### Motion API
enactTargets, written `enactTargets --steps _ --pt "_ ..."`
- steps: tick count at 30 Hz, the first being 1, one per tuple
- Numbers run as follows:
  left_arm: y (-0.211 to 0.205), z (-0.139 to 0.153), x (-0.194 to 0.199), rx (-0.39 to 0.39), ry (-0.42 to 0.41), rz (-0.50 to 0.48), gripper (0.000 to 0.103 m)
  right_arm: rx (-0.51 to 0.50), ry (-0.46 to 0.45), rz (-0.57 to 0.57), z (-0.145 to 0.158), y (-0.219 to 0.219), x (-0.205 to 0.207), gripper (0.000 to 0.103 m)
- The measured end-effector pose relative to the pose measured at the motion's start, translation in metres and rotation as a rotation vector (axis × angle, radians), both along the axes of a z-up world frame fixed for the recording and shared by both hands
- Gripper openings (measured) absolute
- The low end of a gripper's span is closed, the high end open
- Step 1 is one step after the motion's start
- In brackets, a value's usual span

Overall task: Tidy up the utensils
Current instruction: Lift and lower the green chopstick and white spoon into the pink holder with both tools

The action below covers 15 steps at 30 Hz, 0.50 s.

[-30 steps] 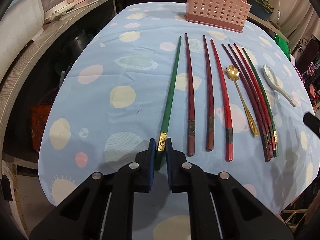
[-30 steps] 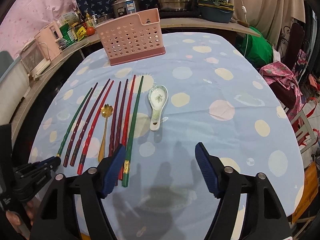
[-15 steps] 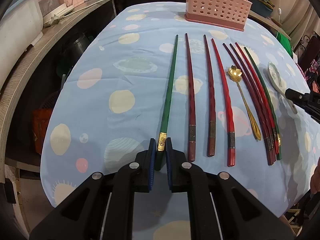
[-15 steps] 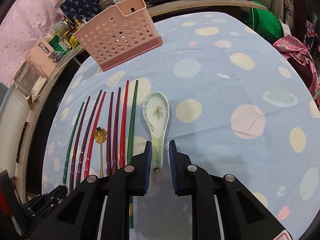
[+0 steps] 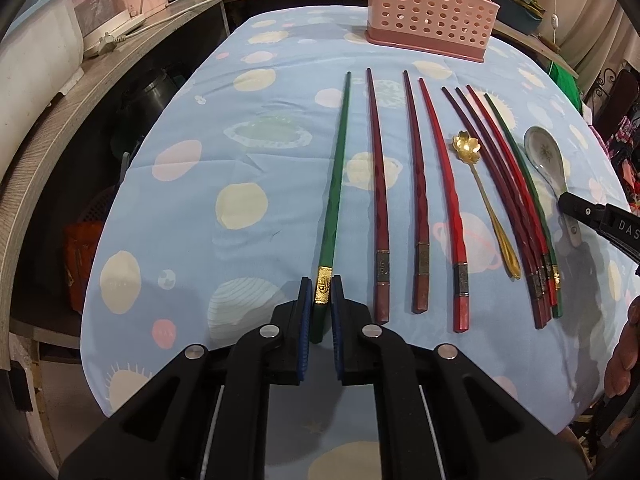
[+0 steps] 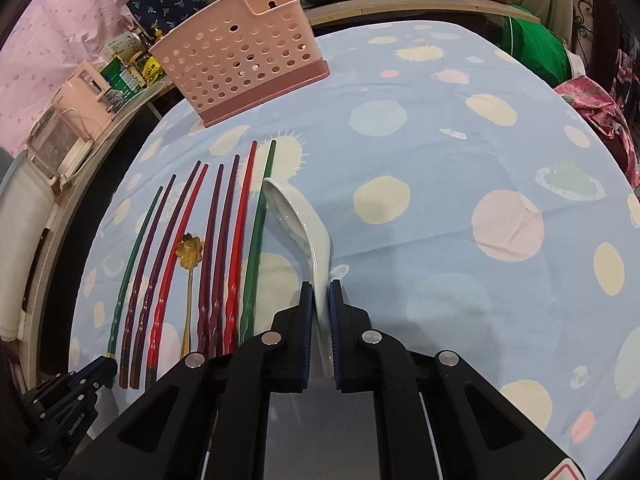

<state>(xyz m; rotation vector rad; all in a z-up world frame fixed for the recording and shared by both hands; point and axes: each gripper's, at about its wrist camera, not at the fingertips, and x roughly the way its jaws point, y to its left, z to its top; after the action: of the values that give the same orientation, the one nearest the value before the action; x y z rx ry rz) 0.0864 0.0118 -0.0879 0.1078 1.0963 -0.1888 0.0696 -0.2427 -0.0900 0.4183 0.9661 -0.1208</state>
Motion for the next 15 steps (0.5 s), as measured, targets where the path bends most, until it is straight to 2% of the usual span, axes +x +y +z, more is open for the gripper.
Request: enactTargets --steps 7,15 --pt "0.007 0.033 -0.005 -0.032 -0.065 0.018 0.007 -0.051 -0.057 -0.023 0.034 -0.004 -0.016 0.007" --pt "0.015 0.098 0.007 -0.114 -0.189 0.046 0.007 -0.096 -0.133 -0.044 0.071 -0.012 -0.023 0.006"
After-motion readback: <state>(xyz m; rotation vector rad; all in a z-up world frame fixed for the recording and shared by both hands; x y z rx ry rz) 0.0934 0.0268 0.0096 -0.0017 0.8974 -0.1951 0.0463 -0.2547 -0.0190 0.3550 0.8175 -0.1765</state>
